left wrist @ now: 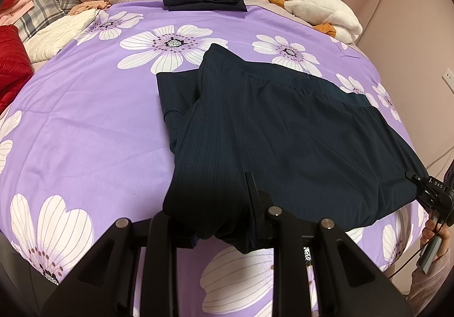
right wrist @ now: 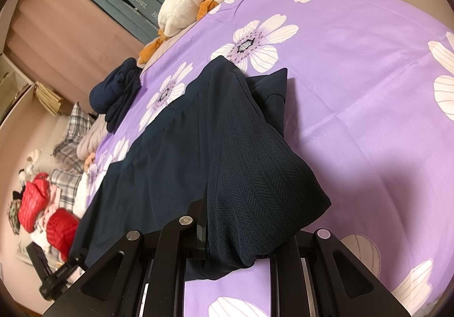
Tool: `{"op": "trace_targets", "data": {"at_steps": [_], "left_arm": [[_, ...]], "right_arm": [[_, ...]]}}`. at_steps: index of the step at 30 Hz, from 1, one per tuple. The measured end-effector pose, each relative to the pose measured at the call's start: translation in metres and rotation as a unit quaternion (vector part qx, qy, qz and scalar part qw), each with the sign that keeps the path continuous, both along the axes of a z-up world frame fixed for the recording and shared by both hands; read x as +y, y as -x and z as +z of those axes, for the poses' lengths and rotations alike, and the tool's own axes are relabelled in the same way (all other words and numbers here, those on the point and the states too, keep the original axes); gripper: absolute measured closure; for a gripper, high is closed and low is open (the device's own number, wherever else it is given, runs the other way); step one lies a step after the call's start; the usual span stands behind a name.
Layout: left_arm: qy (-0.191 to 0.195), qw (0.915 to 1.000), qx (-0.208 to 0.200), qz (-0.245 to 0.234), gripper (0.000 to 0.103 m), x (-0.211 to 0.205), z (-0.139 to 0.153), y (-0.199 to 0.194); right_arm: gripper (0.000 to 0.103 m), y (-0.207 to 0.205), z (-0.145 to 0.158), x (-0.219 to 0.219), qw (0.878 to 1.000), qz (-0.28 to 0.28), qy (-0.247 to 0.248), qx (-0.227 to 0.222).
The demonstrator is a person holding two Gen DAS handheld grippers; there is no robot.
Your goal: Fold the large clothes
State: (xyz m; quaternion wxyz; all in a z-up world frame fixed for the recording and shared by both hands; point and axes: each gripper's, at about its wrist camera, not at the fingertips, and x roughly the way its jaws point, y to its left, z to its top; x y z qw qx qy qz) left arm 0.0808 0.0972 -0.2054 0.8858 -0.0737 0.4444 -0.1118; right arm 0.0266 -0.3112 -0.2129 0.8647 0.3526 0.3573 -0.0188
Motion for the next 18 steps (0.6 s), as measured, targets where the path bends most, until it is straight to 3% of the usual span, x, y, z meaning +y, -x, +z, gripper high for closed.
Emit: {"op": "trace_targets", "data": {"at_steps": [13, 18], "left_arm": [[0.004, 0.9998, 0.017, 0.013, 0.078, 0.003, -0.007, 0.002], [0.014, 0.9988, 0.04, 0.026, 0.071, 0.011, -0.018, 0.001]], "right_arm": [[0.084, 0.006, -0.005, -0.003, 1.0, -0.007, -0.011, 0.012], [0.082, 0.012, -0.01, -0.009, 0.999, -0.014, -0.025, 0.024]]}}
